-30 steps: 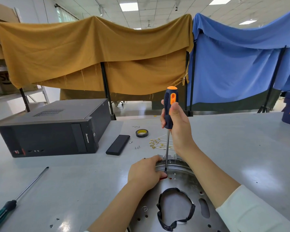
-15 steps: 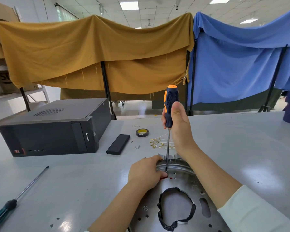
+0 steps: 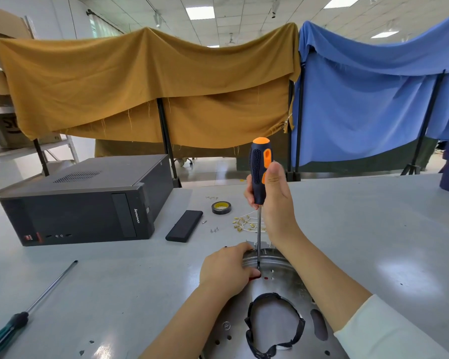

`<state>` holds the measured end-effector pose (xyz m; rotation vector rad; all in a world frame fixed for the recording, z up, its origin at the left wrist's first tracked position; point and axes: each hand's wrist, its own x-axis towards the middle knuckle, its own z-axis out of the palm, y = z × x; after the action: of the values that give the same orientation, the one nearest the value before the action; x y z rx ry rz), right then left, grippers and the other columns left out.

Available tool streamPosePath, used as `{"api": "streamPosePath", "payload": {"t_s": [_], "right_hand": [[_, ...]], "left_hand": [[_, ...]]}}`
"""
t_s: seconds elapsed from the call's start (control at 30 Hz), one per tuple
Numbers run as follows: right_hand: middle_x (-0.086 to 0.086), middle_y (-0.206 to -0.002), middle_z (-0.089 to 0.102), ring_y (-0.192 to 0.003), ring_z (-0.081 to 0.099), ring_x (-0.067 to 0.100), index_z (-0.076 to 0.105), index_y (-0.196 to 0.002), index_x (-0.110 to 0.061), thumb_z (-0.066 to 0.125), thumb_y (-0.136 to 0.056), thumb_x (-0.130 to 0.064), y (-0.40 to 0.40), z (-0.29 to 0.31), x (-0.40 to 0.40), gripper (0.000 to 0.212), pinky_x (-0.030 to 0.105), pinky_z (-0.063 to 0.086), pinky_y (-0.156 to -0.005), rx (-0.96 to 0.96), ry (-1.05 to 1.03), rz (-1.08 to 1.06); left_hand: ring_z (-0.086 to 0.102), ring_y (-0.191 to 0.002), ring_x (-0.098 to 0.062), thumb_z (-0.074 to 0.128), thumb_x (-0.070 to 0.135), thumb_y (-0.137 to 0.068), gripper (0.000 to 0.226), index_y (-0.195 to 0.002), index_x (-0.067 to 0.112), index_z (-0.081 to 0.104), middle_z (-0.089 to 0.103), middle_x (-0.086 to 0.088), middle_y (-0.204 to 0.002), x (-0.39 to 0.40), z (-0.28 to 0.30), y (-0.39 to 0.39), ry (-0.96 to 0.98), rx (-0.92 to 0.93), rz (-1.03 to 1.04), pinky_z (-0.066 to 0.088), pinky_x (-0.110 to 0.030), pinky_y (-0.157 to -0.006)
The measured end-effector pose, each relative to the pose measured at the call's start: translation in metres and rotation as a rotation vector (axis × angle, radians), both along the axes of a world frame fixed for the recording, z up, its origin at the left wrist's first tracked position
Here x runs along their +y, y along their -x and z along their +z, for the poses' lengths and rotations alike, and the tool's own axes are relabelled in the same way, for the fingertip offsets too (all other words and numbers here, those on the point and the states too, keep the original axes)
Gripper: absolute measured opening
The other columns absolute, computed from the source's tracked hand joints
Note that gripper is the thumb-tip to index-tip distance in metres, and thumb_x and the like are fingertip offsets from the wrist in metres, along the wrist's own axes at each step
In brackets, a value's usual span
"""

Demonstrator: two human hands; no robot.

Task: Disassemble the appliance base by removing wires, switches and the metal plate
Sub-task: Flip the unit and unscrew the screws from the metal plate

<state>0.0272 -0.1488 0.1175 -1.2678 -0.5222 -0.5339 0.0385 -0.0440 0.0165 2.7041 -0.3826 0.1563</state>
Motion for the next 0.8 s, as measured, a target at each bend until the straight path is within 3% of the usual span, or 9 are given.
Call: {"api": "streamPosePath", "payload": {"t_s": [0.13,0.27,0.37,0.43,0.53,0.6,0.67,0.73,0.8], "right_hand": [[0.004,-0.08,0.051,-0.059,0.047,0.009,0.031,-0.107,-0.012,0.061,-0.079,-0.035,0.0,-0.004,0.003,0.047,0.018,0.041,-0.054,-0.015,0.0,-0.023],[0.007,-0.079,0.052,-0.065,0.049,0.013,0.048,-0.101,-0.019,0.043,-0.088,-0.04,0.001,-0.009,0.001,0.025,0.024,0.044,-0.058,-0.024,0.032,-0.055],[0.003,-0.074,0.053,-0.063,0.047,0.01,0.052,-0.102,-0.012,0.03,-0.088,-0.048,0.0,-0.01,-0.002,0.044,0.025,0.041,-0.059,0.029,0.0,-0.029],[0.003,-0.073,0.05,-0.059,0.045,0.009,0.043,-0.108,-0.005,0.028,-0.089,-0.05,0.0,-0.011,-0.003,0.051,0.023,0.038,-0.055,-0.004,-0.027,0.015],[0.003,-0.079,0.048,-0.059,0.046,0.007,0.035,-0.109,-0.017,0.051,-0.078,-0.062,0.002,-0.01,-0.002,0.056,0.019,0.039,-0.053,-0.025,-0.019,0.038],[0.002,-0.081,0.048,-0.062,0.048,0.004,0.034,-0.103,-0.022,0.066,-0.075,-0.049,0.001,-0.012,-0.002,0.051,0.018,0.042,-0.058,-0.019,0.03,-0.032],[0.004,-0.082,0.051,-0.065,0.049,0.008,0.038,-0.101,-0.019,0.062,-0.079,-0.037,0.0,-0.014,-0.002,0.037,0.02,0.044,-0.06,-0.03,0.037,-0.063],[0.004,-0.081,0.054,-0.065,0.049,0.011,0.047,-0.101,-0.018,0.051,-0.085,-0.037,0.0,-0.016,-0.003,0.025,0.023,0.043,-0.058,-0.024,0.037,-0.05],[0.002,-0.079,0.056,-0.063,0.048,0.012,0.052,-0.104,-0.018,0.037,-0.09,-0.041,0.0,-0.015,-0.004,0.031,0.024,0.042,-0.057,-0.008,0.024,-0.04]], "left_hand": [[0.056,-0.101,-0.018,0.061,0.051,-0.078,0.044,-0.119,0.044,0.046,0.062,0.008,-0.109,0.0,0.001,0.001,0.009,0.003,-0.005,0.038,-0.026,-0.072],[0.056,-0.103,-0.018,0.061,0.052,-0.078,0.046,-0.121,0.043,0.046,0.062,0.007,-0.111,0.0,0.001,0.001,0.0,-0.003,-0.001,0.038,-0.026,-0.073],[0.056,-0.102,-0.018,0.061,0.052,-0.077,0.045,-0.119,0.044,0.046,0.062,0.008,-0.11,0.0,0.001,0.001,0.004,-0.003,0.0,0.037,-0.025,-0.072],[0.056,-0.101,-0.017,0.061,0.052,-0.077,0.045,-0.118,0.044,0.046,0.062,0.008,-0.109,0.0,0.001,0.001,0.003,-0.001,-0.002,0.036,-0.025,-0.071],[0.056,-0.1,-0.017,0.061,0.052,-0.077,0.044,-0.118,0.044,0.045,0.062,0.008,-0.108,0.0,0.001,0.0,-0.001,-0.001,-0.004,0.035,-0.026,-0.069],[0.056,-0.101,-0.017,0.06,0.052,-0.078,0.045,-0.119,0.044,0.045,0.062,0.009,-0.108,0.0,0.001,0.0,-0.004,-0.001,-0.005,0.035,-0.026,-0.069],[0.056,-0.102,-0.017,0.06,0.053,-0.078,0.046,-0.12,0.044,0.044,0.062,0.009,-0.109,0.0,0.0,-0.001,-0.012,-0.006,-0.008,0.035,-0.026,-0.07],[0.055,-0.103,-0.017,0.059,0.054,-0.078,0.046,-0.121,0.044,0.044,0.062,0.009,-0.11,0.001,-0.001,0.0,-0.016,-0.01,-0.005,0.035,-0.026,-0.071],[0.055,-0.103,-0.017,0.059,0.054,-0.078,0.046,-0.121,0.045,0.044,0.062,0.01,-0.11,0.001,-0.001,0.0,-0.016,-0.011,-0.005,0.035,-0.026,-0.07]]}}
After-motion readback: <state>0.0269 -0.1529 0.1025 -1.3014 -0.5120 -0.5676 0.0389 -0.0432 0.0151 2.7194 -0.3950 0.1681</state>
